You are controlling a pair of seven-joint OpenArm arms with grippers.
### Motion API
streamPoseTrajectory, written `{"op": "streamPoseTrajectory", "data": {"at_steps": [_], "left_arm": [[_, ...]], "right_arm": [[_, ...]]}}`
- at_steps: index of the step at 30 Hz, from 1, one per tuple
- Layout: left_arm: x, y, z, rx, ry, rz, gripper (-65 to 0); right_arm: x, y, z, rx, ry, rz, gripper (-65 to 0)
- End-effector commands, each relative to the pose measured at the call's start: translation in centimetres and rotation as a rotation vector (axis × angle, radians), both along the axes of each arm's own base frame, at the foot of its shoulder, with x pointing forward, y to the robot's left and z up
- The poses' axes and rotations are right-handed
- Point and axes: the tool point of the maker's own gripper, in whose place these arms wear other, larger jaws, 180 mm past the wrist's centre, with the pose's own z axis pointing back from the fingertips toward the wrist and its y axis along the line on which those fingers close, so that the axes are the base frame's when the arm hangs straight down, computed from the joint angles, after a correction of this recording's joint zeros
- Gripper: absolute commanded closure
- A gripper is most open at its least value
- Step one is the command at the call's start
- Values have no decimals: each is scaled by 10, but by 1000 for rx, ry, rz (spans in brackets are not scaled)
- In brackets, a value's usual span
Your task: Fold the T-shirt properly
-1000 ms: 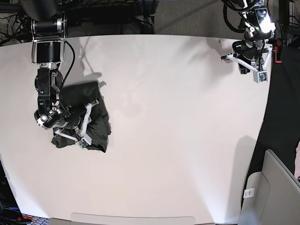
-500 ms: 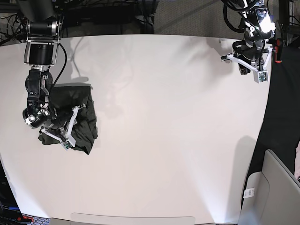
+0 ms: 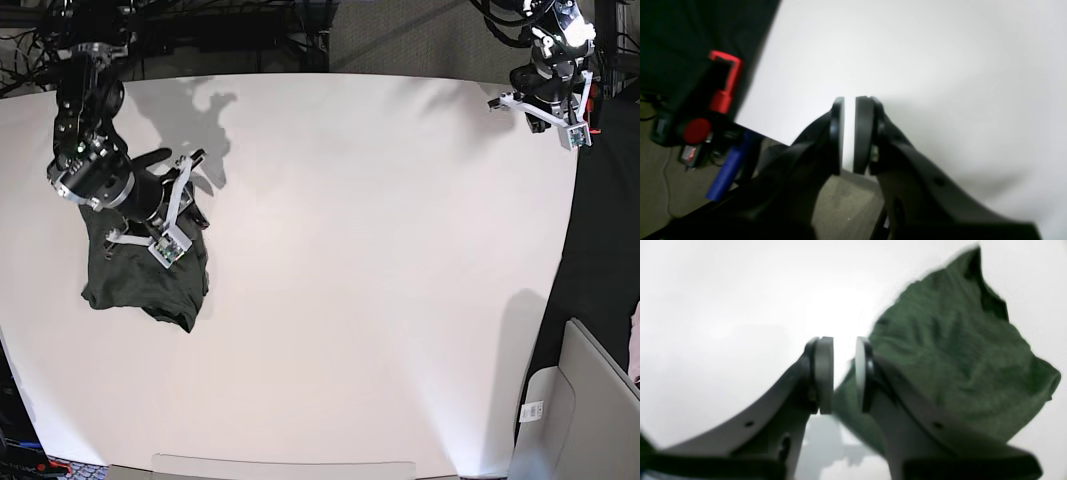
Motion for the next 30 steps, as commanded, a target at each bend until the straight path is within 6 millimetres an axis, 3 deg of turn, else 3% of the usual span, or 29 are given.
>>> {"op": "streamPoseTrajectory", "data": {"at_steps": [1, 8, 15, 18, 24, 30], "left_arm": [[-4, 1, 4, 8, -9, 10, -36], [-54, -16, -21, -53, 106, 56, -19], [-91, -19, -31, -60, 198, 66, -5], [-107, -19, -34, -59, 240, 67, -5], [-131, -21, -37, -60, 301, 65, -5], [-150, -25, -41, -74, 348, 71, -5]], "right_arm": [[-4, -8, 8, -6, -29, -18, -103], [-61, -37, -20, 17, 94, -119, -103], [-107, -36, -29, 132, 209, -99, -103], [-129, -45, -36, 135, 271, -114, -103], [-170, -68, -44, 113, 379, -147, -103], [-226, -87, -62, 26, 528, -178, -103]]}}
